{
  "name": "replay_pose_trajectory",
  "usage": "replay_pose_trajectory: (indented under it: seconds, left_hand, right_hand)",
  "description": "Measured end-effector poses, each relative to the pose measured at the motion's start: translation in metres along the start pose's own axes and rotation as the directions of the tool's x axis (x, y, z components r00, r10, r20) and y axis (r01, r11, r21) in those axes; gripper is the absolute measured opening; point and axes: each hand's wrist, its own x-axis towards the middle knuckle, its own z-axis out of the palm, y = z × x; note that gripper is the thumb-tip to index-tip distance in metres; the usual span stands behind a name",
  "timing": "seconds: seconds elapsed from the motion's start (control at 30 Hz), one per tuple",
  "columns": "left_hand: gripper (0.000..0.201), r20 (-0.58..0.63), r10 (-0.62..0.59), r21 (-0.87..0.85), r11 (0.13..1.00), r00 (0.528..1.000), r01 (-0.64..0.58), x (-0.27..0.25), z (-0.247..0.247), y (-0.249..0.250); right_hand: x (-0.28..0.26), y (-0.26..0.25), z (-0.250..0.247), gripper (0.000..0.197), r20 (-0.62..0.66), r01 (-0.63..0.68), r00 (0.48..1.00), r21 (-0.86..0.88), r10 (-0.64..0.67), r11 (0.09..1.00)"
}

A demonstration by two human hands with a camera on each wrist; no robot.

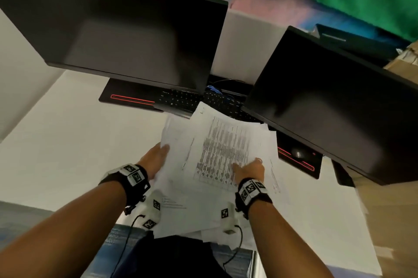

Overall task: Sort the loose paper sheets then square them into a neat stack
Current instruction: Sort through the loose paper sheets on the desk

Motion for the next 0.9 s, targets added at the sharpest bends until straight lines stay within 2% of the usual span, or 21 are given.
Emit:
replay_pose_trajectory:
  seconds: [0.1, 0.23, 0.33, 0.43, 0.47, 0.53, 0.6, 0.63, 0.67, 0.73, 0.77, 0.83, 0.9]
  left_hand:
    - [0.044, -0.001, -0.012, 0.064, 0.998, 1.0, 0.012, -0.003, 0.01, 0.01]
    - [0.042, -0.019, -0.043, 0.012, 0.999, 0.999, 0.043, -0.004, 0.01, 0.011]
    - [0.059, -0.039, -0.062, -0.087, 0.995, 0.997, 0.058, 0.017, -0.008, -0.011]
    - [0.063, -0.046, -0.072, -0.085, 0.994, 0.996, 0.068, 0.03, -0.022, -0.024]
    - [0.063, -0.054, -0.055, -0.071, 0.996, 0.997, 0.052, 0.025, -0.021, -0.018]
    - [0.058, -0.041, 0.018, 0.011, 1.0, 0.999, -0.017, 0.007, -0.008, -0.001]
    - [0.05, -0.056, 0.111, 0.187, 0.977, 0.992, -0.099, -0.007, 0.007, 0.011]
    - [0.047, -0.089, 0.149, 0.274, 0.954, 0.985, -0.119, -0.011, 0.012, 0.014]
    - [0.043, -0.13, 0.166, 0.317, 0.941, 0.977, -0.118, -0.014, 0.011, 0.013]
    - [0.039, -0.2, 0.147, 0.306, 0.949, 0.969, -0.081, -0.017, -0.005, 0.01]
    - [0.039, -0.23, 0.121, 0.272, 0.961, 0.966, -0.056, -0.018, -0.017, 0.008]
    - [0.042, -0.265, 0.093, 0.227, 0.973, 0.96, -0.032, -0.023, -0.042, 0.004]
    - [0.048, -0.262, 0.098, 0.255, 0.966, 0.96, -0.029, -0.028, -0.058, 0.0]
  right_hand:
    - [-0.002, -0.017, 0.006, 0.085, 0.031, 0.004, 0.999, 0.031, -0.005, 0.999]
    - [-0.001, -0.022, -0.005, 0.086, 0.171, -0.049, 0.985, 0.104, 0.031, 0.993]
    - [0.001, -0.016, -0.022, 0.075, 0.171, 0.018, 0.985, 0.047, -0.026, 0.999]
    - [0.006, -0.008, -0.041, 0.065, 0.125, 0.13, 0.985, -0.059, -0.122, 0.99]
    - [0.005, -0.008, -0.041, 0.061, 0.131, 0.173, 0.978, -0.077, -0.162, 0.982]
    - [-0.004, -0.012, -0.028, 0.061, 0.218, 0.228, 0.953, -0.048, -0.213, 0.972]
    - [-0.015, -0.015, -0.003, 0.067, 0.323, 0.267, 0.913, -0.005, -0.251, 0.964]
    - [-0.016, -0.015, 0.006, 0.067, 0.314, 0.271, 0.915, -0.01, -0.254, 0.963]
    - [-0.012, -0.011, 0.01, 0.067, 0.253, 0.272, 0.934, -0.04, -0.254, 0.961]
    - [-0.003, 0.003, -0.004, 0.077, 0.063, 0.17, 0.985, -0.217, -0.16, 0.961]
    - [0.002, 0.013, -0.014, 0.087, -0.004, 0.098, 0.995, -0.296, -0.104, 0.95]
    - [0.008, 0.032, -0.028, 0.107, -0.037, 0.039, 0.998, -0.371, -0.057, 0.928]
    - [0.009, 0.041, -0.025, 0.118, -0.022, 0.063, 0.997, -0.418, -0.079, 0.906]
